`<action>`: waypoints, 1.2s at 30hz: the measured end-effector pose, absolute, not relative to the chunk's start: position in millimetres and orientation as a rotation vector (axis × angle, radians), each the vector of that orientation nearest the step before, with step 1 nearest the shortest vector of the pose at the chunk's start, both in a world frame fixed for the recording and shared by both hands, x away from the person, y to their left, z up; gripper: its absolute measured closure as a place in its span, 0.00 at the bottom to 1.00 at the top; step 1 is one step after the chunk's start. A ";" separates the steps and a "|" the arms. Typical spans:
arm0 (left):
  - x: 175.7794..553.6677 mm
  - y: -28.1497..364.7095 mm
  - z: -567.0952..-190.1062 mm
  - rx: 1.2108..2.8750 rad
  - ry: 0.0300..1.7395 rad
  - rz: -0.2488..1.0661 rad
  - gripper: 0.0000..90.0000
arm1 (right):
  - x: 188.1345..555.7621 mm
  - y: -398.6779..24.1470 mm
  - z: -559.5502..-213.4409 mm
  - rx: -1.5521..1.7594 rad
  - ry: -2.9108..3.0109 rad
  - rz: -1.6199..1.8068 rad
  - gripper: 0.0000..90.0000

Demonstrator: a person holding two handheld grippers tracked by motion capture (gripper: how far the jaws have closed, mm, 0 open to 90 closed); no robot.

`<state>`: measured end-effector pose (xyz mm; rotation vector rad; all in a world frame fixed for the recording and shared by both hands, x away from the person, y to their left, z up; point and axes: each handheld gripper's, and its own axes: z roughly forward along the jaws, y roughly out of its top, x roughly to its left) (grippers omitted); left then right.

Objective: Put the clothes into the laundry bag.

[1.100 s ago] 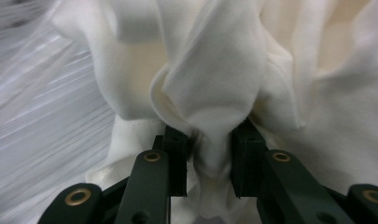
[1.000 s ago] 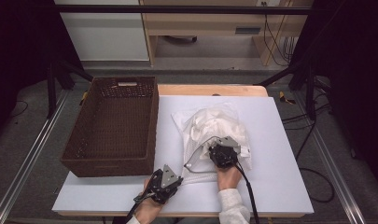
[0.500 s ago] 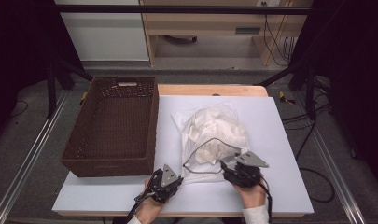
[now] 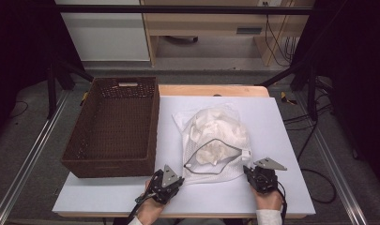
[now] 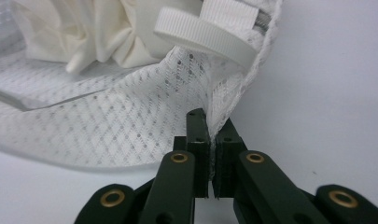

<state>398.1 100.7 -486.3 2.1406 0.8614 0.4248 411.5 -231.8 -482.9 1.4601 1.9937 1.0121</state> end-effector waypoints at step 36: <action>436.9 95.7 -474.5 2.083 0.991 0.399 0.88 | 418.9 -252.5 -470.5 1.462 2.025 1.164 0.93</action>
